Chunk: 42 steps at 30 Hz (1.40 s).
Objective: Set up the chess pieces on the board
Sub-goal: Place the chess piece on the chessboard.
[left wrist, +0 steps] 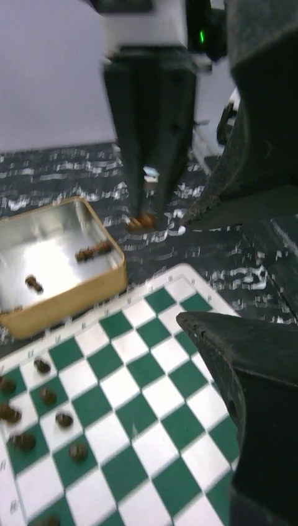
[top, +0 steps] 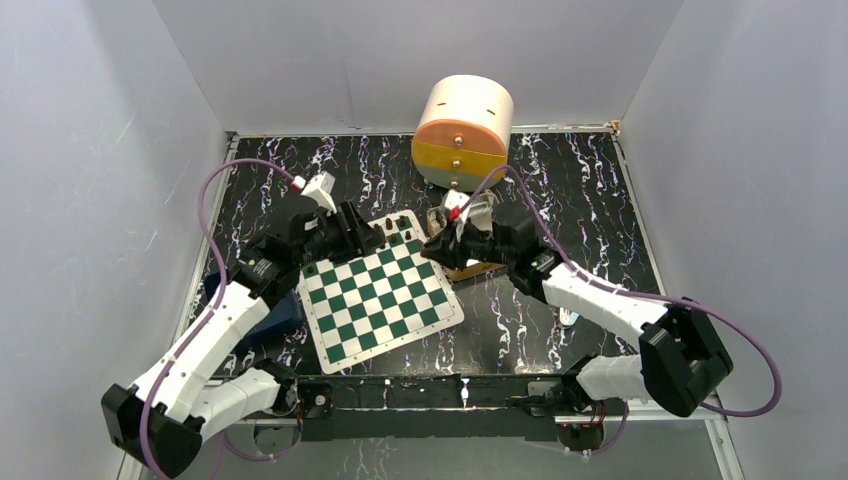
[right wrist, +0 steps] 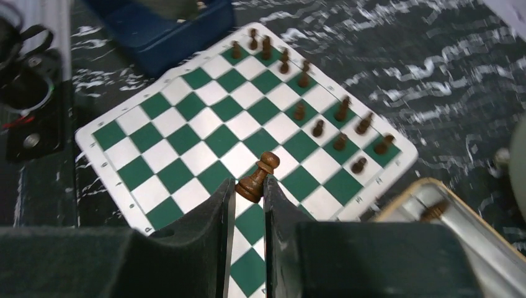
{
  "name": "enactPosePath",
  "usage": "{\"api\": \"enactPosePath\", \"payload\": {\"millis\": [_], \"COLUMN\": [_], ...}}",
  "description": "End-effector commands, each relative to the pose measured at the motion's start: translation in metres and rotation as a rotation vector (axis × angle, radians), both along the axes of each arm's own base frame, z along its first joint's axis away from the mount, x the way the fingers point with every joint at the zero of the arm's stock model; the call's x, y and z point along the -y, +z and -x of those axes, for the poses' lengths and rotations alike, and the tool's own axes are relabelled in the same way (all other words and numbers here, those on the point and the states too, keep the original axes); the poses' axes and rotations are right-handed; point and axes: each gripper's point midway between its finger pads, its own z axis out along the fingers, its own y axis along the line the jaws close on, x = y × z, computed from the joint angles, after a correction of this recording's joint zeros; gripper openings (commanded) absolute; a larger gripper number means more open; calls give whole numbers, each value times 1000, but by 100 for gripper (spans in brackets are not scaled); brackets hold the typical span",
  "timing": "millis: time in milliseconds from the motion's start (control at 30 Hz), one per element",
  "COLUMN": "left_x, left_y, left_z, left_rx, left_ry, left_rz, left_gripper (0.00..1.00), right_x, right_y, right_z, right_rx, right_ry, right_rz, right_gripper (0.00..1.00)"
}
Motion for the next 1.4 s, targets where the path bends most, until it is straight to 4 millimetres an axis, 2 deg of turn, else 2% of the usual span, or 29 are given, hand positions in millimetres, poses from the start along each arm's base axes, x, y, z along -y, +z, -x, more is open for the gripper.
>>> {"api": "enactPosePath", "payload": {"millis": [0,133,367,833,1067,1367], "left_x": [39,50,67,70,66,70], "left_y": [47,50,46,40,34,35], "left_z": [7,12,27,37,36,36], "left_rx": [-15,-37,-115,-148,-148,-151], "left_ry": [-128,-192,-318,-359,-347,-374], "left_rz": [225,264,326,353,302,313], "left_gripper": [46,43,39,33,39,23], "right_x": [-19,-20,-25,-29,-27,-31], "right_y": [56,65,74,81,79,78], "right_z": [41,58,66,68,64,62], "right_rx": [350,442,466,470,475,466], "right_ry": [201,227,244,219,192,204], "right_rz": [-153,-194,-209,-235,-232,-231], "right_gripper": [26,26,25,25,23,22]}}
